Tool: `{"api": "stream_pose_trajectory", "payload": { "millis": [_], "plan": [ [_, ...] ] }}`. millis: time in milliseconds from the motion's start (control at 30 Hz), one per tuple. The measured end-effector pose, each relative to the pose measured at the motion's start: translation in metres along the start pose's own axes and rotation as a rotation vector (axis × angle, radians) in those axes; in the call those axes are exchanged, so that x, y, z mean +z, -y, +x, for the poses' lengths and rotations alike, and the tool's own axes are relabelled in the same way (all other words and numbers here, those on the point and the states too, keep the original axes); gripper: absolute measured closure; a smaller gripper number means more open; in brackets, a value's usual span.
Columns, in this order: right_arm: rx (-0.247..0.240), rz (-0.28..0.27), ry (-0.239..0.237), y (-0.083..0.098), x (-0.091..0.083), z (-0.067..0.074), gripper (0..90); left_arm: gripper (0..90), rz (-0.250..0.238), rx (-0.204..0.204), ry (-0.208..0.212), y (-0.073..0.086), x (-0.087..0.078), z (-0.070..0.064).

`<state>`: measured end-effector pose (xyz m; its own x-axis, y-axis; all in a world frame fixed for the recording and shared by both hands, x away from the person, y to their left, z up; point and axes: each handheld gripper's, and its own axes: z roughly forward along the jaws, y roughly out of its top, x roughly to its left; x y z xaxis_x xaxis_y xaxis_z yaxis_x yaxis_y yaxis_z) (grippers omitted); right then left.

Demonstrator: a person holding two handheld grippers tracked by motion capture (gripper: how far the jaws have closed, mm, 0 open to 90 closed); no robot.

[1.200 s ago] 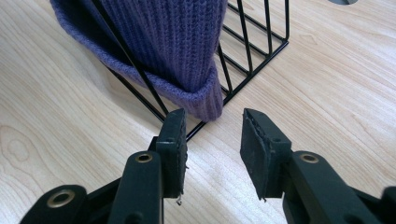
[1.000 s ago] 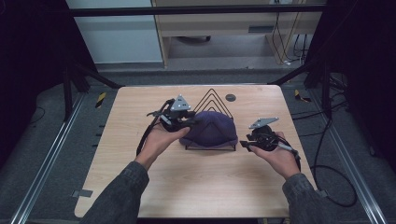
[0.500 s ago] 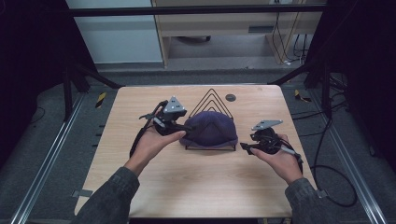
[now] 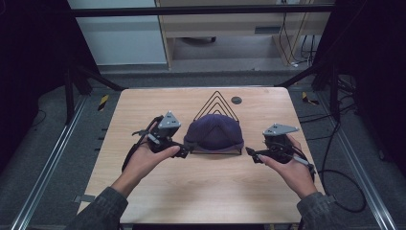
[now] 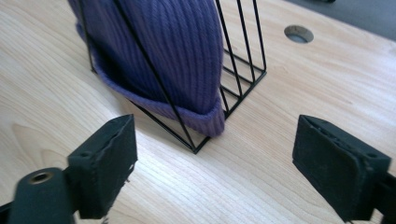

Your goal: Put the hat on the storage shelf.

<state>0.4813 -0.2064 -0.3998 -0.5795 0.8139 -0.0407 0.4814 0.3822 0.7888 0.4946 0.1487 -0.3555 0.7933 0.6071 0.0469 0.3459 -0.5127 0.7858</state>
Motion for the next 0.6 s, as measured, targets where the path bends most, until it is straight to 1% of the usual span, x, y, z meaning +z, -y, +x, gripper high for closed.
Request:
{"api": "stream_pose_trajectory", "payload": {
  "millis": [33,67,100,133,167,200,267,300,333,367,400,433,467,500,533,567,600],
  "plan": [
    [0.000,-0.007,-0.005,0.000,-0.002,0.002,11.8,8.7,0.006,-0.002,0.001,0.004,-0.003,-0.001],
    [-0.010,-0.017,-0.007,-0.001,-0.007,0.006,10.5,8.3,0.011,-0.007,0.003,0.009,-0.007,-0.002],
    [-0.010,-0.017,-0.007,-0.001,-0.007,0.006,10.5,8.0,0.011,-0.007,0.003,0.009,-0.007,-0.002],
    [-0.017,-0.022,-0.006,-0.001,-0.008,0.008,9.9,8.0,0.015,-0.010,0.004,0.014,-0.010,-0.002],
    [-0.024,-0.032,-0.016,-0.002,-0.011,0.012,8.5,7.2,0.015,-0.013,0.005,0.020,-0.013,-0.003],
    [-0.024,-0.032,-0.016,-0.002,-0.011,0.012,8.5,7.2,0.015,-0.013,0.005,0.020,-0.013,-0.003],
    [-0.038,-0.042,-0.022,-0.002,-0.013,0.017,7.8,7.1,0.017,-0.022,0.001,0.028,-0.018,-0.004],
    [-0.049,-0.045,-0.026,-0.003,-0.013,0.020,7.3,6.8,0.014,-0.026,-0.002,0.036,-0.021,-0.003],
    [-0.049,-0.045,-0.026,-0.003,-0.013,0.020,7.3,6.6,0.014,-0.026,-0.002,0.036,-0.021,-0.003],
    [-0.062,-0.046,-0.041,-0.003,-0.012,0.025,6.5,6.4,0.017,-0.032,-0.006,0.041,-0.023,-0.002],
    [-0.062,-0.046,-0.041,-0.003,-0.012,0.025,6.5,6.4,0.017,-0.035,-0.008,0.044,-0.024,-0.001],
    [-0.071,-0.042,-0.048,-0.003,-0.010,0.028,6.1,5.8,0.020,-0.040,-0.016,0.053,-0.027,0.001],
    [-0.068,-0.040,-0.053,-0.003,-0.009,0.031,6.1,5.6,0.023,-0.048,-0.020,0.058,-0.028,0.002],
    [-0.071,-0.039,-0.059,-0.003,-0.007,0.033,6.1,5.6,0.023,-0.048,-0.020,0.058,-0.028,0.002],
    [-0.075,-0.037,-0.067,-0.003,-0.006,0.035,6.1,5.6,0.034,-0.052,-0.025,0.068,-0.030,0.004],
    [-0.081,-0.031,-0.075,-0.002,-0.004,0.038,6.1,5.4,0.036,-0.053,-0.028,0.072,-0.030,0.005],
    [-0.081,-0.031,-0.075,-0.002,-0.004,0.038,6.1,5.2,0.036,-0.053,-0.028,0.072,-0.030,0.005]
  ]
}}
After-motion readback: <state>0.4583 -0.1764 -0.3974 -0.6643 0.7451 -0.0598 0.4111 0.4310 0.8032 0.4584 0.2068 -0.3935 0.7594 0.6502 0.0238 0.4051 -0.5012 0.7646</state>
